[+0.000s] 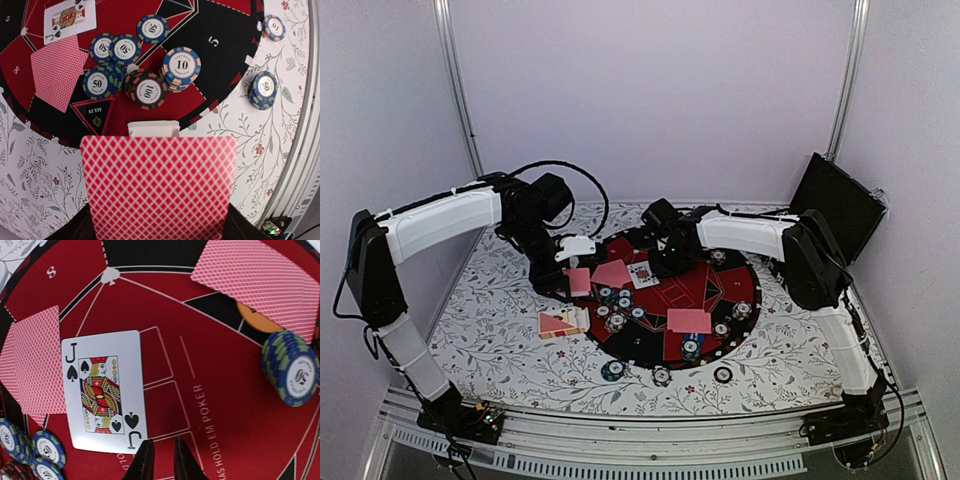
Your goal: Distribute texas hold em gaming equipment
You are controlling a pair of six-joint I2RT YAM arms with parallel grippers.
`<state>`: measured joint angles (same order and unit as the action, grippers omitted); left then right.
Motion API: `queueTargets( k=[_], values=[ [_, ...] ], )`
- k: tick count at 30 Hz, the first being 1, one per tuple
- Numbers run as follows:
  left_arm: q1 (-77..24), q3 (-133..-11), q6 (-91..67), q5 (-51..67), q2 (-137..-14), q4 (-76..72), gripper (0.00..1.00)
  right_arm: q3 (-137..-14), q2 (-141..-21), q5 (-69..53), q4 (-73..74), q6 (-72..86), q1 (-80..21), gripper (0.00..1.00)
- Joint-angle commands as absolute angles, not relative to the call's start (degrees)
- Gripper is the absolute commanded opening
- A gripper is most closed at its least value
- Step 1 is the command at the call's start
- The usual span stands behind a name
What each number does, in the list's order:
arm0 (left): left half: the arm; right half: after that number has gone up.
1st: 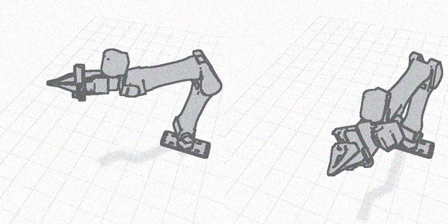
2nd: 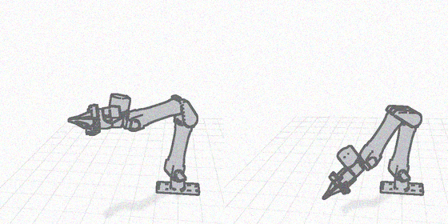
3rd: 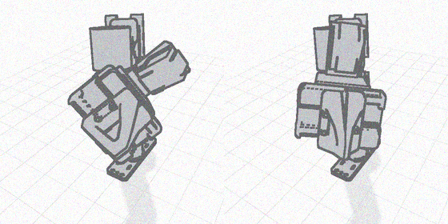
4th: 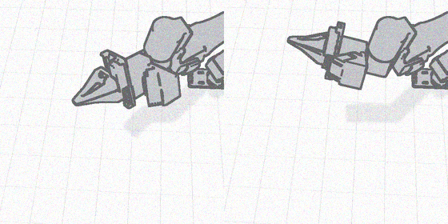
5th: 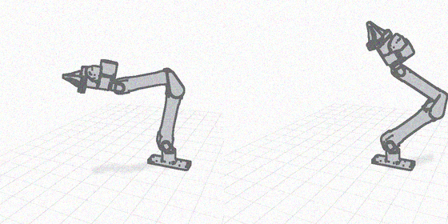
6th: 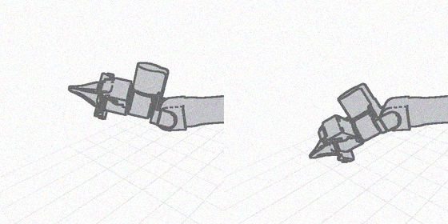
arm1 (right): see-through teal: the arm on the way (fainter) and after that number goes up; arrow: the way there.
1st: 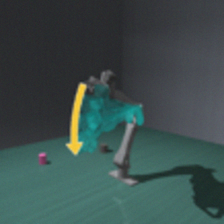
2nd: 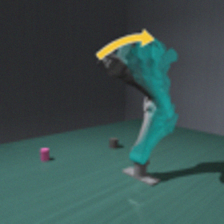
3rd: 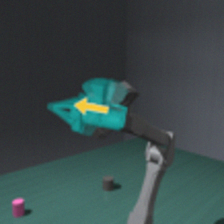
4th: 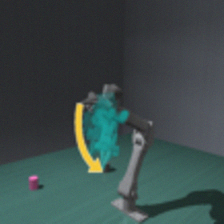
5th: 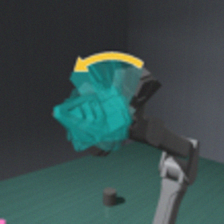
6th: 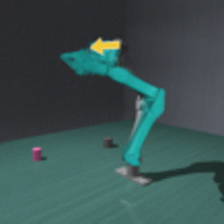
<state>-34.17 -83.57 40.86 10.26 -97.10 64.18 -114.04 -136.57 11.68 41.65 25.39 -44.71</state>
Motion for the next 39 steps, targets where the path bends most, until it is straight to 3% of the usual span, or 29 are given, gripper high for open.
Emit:
queueTargets(
  k=[1,8,11,14,19,24,39],
  values=[
    [-33.8,-84.7,40.8,11.5,-96.2,64.3,0.0,-110.5,-132.1,-3.8,32.9,29.0,-42.8,0.19],
    [-33.9,-84.8,40.8,11.7,-96.5,64.3,0.0,-106.9,-131.8,-10.4,27.0,32.8,-41.3,0.27],
    [-34.0,-84.8,40.8,11.9,-96.6,64.3,0.0,-106.9,-131.8,-11.8,24.9,33.1,-41.1,0.37],
    [-33.9,-84.9,40.9,11.8,-96.7,64.3,0.0,-107.9,-133.0,-15.7,22.9,33.7,-41.0,0.54],
    [-33.9,-85.5,40.9,11.8,-97.2,64.5,0.0,-109.5,-136.6,-19.1,20.8,35.4,-41.0,0.65],
    [-34.0,-85.9,41.0,11.7,-97.4,64.8,0.0,-111.2,-139.6,-17.7,22.0,35.6,-41.2,0.67],
    [-33.9,-87.3,41.0,11.8,-98.3,65.4,0.0,-117.6,-142.8,13.6,35.5,23.5,-46.0,0.66]
  ],
)
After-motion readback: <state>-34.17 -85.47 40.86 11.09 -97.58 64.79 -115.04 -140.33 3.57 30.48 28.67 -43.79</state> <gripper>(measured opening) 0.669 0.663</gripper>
